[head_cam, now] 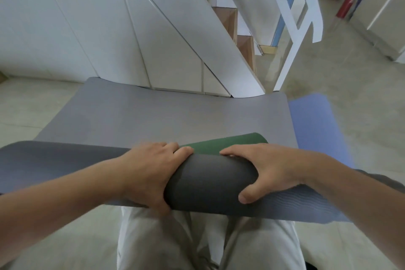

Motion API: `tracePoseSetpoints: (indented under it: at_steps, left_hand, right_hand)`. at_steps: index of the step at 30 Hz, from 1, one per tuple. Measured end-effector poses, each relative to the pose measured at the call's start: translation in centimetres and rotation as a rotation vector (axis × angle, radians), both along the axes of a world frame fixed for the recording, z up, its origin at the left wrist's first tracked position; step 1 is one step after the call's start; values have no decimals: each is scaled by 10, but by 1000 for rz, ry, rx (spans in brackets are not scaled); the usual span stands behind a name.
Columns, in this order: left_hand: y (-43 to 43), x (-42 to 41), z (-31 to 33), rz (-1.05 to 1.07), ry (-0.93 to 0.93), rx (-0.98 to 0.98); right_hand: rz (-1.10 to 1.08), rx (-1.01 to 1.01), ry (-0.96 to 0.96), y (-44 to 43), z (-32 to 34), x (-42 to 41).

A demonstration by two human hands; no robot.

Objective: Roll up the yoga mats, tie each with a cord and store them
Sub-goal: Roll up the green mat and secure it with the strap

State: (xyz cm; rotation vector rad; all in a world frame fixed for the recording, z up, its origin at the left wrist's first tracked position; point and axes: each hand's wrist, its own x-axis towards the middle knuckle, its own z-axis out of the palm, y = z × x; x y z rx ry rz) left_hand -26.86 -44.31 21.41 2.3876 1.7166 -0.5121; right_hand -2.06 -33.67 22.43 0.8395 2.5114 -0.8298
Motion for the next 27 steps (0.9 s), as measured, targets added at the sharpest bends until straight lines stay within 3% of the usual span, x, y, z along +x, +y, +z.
tracePoseSetpoints:
  at_steps: [4,9,12,18,20,22,27]
  left_hand:
    - [23,-8,14,133,-157,-156]
    - [-4,11,5,206,-307,-171]
    - [-25,23,0,181,-342,-72]
    - [-64,18,-19,55,-72,250]
    - [-60,14,-18,99,-86,184]
    - [-45,8,-8,164,-120,1]
    - [-9,-9,-5,362,-478,-375]
  right_hand:
    - [164,530,-54,-40,-9,-9]
    - [248,708,54,-35,-16,-1]
    - [323,578,-42,-31,-4,9]
    - [163,94,-120,-10,9,18]
    - [180,123,-123,-15,9,16]
    - [196,270,-102,-28,7,12]
    - [266,686,65,-49,-27,-5]
